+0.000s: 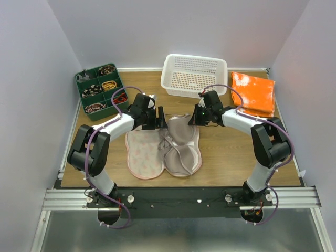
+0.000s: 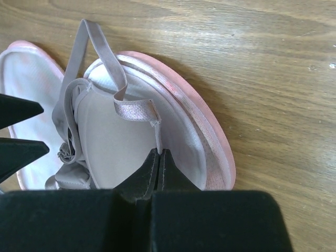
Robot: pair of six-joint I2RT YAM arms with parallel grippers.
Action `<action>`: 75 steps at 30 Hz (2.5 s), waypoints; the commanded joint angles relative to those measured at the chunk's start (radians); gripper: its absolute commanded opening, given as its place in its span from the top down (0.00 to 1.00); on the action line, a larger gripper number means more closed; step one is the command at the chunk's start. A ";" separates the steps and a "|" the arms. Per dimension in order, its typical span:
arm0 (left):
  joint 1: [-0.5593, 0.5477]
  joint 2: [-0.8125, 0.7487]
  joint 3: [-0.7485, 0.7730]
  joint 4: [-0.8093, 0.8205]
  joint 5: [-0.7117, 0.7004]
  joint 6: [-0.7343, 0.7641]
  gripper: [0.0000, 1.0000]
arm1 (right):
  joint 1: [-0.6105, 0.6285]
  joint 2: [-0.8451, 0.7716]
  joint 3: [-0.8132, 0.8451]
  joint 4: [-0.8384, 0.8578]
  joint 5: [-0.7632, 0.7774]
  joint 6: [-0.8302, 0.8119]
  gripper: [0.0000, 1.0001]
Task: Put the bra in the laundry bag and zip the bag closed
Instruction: Adjust the bra in the laundry bag.
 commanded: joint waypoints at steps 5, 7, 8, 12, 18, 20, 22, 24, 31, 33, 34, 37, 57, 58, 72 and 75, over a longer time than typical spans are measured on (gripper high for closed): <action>0.006 -0.038 -0.010 -0.004 -0.032 -0.003 0.20 | -0.006 0.028 -0.002 -0.046 0.126 0.028 0.99; 0.006 -0.040 -0.011 -0.005 -0.033 -0.001 0.20 | -0.006 0.019 -0.006 -0.044 0.160 0.029 0.99; 0.006 -0.044 -0.013 -0.005 -0.037 -0.001 0.20 | -0.006 0.019 -0.003 -0.049 0.172 0.029 0.99; 0.006 -0.047 -0.019 -0.007 -0.040 0.000 0.20 | -0.006 0.043 0.026 -0.101 0.223 0.019 0.95; 0.006 -0.052 -0.010 -0.010 -0.041 0.002 0.20 | -0.006 0.030 0.035 -0.139 0.250 0.017 0.65; 0.006 -0.046 0.004 -0.020 -0.038 0.008 0.20 | -0.004 0.001 0.026 -0.143 0.264 0.023 0.52; 0.007 -0.041 0.030 -0.025 -0.038 0.014 0.19 | -0.004 -0.015 0.024 -0.156 0.291 0.025 0.44; 0.013 -0.024 0.068 -0.042 -0.034 0.022 0.19 | -0.004 -0.033 0.037 -0.193 0.310 0.023 0.40; 0.047 0.084 0.263 -0.103 0.034 0.065 0.17 | -0.006 -0.121 0.052 -0.234 0.326 0.022 0.38; 0.050 0.136 0.314 -0.116 0.094 0.077 0.17 | -0.006 -0.138 0.058 -0.244 0.318 0.022 0.38; 0.052 0.159 0.370 -0.122 0.123 0.086 0.17 | -0.004 -0.154 0.064 -0.247 0.316 0.022 0.37; 0.052 0.262 0.488 -0.163 0.232 0.112 0.17 | -0.006 -0.165 0.095 -0.274 0.325 0.026 0.37; 0.012 0.560 0.726 -0.208 0.125 0.193 0.24 | -0.004 -0.199 0.112 -0.308 0.276 0.035 0.37; 0.007 0.562 0.736 -0.200 0.120 0.190 0.25 | -0.006 -0.198 0.110 -0.308 0.275 0.037 0.37; -0.027 0.378 0.484 -0.078 -0.128 0.103 0.32 | -0.006 -0.204 0.095 -0.297 0.207 0.046 0.37; -0.027 0.295 0.392 -0.024 -0.162 0.078 0.32 | -0.006 -0.198 0.095 -0.296 0.188 0.043 0.37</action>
